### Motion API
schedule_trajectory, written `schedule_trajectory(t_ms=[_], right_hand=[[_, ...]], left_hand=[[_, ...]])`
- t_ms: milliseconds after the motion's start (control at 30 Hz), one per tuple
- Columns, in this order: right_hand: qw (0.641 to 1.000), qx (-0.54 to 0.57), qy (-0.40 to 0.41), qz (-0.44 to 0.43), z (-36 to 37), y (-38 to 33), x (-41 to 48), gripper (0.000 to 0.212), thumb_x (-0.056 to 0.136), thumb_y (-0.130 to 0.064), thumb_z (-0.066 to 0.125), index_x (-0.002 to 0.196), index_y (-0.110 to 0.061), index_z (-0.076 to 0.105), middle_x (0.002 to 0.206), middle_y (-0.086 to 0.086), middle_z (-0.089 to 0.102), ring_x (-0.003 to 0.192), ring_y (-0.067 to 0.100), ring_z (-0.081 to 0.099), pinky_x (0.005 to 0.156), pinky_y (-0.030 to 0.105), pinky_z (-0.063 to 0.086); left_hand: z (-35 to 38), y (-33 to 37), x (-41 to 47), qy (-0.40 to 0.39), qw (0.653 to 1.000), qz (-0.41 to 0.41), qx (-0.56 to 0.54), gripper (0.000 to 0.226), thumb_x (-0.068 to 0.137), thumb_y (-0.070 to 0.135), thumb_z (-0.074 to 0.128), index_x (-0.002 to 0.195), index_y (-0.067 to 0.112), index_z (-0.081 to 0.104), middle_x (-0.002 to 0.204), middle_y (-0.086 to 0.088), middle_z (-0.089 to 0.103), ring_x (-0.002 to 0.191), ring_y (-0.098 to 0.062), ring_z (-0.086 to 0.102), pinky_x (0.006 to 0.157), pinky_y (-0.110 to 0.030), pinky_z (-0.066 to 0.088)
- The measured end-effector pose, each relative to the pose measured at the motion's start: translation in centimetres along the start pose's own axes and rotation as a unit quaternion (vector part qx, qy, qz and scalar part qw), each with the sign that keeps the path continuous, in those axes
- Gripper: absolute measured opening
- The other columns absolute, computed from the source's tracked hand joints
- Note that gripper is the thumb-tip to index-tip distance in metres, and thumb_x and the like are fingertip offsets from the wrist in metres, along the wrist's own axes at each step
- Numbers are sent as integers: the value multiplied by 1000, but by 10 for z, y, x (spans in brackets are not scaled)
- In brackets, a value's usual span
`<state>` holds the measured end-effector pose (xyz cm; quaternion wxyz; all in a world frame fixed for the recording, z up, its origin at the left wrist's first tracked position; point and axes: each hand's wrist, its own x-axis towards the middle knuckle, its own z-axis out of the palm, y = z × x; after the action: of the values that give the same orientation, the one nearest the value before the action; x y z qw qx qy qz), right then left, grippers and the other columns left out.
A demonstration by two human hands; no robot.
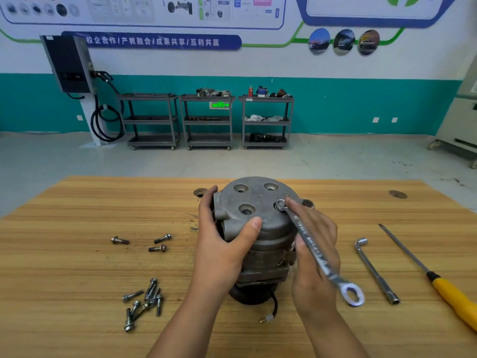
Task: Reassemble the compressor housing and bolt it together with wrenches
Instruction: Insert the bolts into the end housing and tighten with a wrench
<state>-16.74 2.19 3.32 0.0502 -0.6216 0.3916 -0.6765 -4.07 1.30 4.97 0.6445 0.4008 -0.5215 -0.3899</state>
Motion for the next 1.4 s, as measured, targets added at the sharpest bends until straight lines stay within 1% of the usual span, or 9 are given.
schedule_trajectory(t_ms=[200,433,600,700,800,1000,1100,1233,1400], right_hand=[[997,-69,-23,-26,-6,-15,26,25,84,-44,55,98,-27,66,95,-20,55,99,14,42,87,49,40],[972,-167,-156,47,2,-24,69,23,69,-56,61,67,-34,53,91,-19,47,99,2,26,78,25,17],[943,-215,-184,177,11,-9,87,16,80,-45,58,88,-31,58,103,-14,49,110,11,32,86,32,25],[943,-61,-123,303,9,3,87,34,75,-33,59,104,-17,63,110,0,63,111,24,55,90,44,47],[917,182,2,355,6,5,74,36,81,-15,63,115,-13,53,105,2,70,89,9,68,65,20,52],[927,256,182,203,14,-13,26,25,85,-14,58,100,-27,42,86,-2,74,99,15,65,84,17,49],[954,225,157,123,16,-19,6,18,88,-24,59,100,-34,49,98,-1,71,104,18,63,90,22,47],[998,5,70,-1,14,-17,-10,31,97,-41,40,122,-28,53,123,-10,57,118,18,45,98,27,38],[988,-93,14,-123,2,-8,-2,31,94,-19,46,120,-6,58,121,-2,59,112,15,44,97,25,33]], left_hand=[[0,1,2,-9,1000,-6,14,77,64,44,82,124,51,35,107,20,61,95,5,64,77,-20,54],[-1,1,0,-8,1000,-1,0,68,64,40,77,118,50,38,103,29,65,94,4,64,71,-13,52],[-2,2,1,-13,1000,1,5,68,65,38,74,120,50,36,104,34,60,93,6,64,70,-11,50],[-2,1,1,-18,1000,-2,15,84,54,53,73,128,48,33,113,23,61,98,4,63,80,-18,53],[-1,0,2,-20,1000,-2,16,84,52,55,71,127,49,34,119,17,58,100,4,62,79,-14,52],[0,1,2,-17,1000,0,15,76,57,49,74,121,54,33,118,18,58,100,4,62,79,-14,51],[-2,0,2,-16,1000,1,9,71,63,37,72,122,53,34,118,16,58,100,2,63,83,-17,53],[-2,2,1,-35,999,-9,14,79,63,40,72,129,51,28,124,14,55,103,1,62,89,-25,53],[-4,2,1,-58,998,-24,9,87,59,49,74,129,55,23,126,15,55,108,-3,61,94,-32,51]])
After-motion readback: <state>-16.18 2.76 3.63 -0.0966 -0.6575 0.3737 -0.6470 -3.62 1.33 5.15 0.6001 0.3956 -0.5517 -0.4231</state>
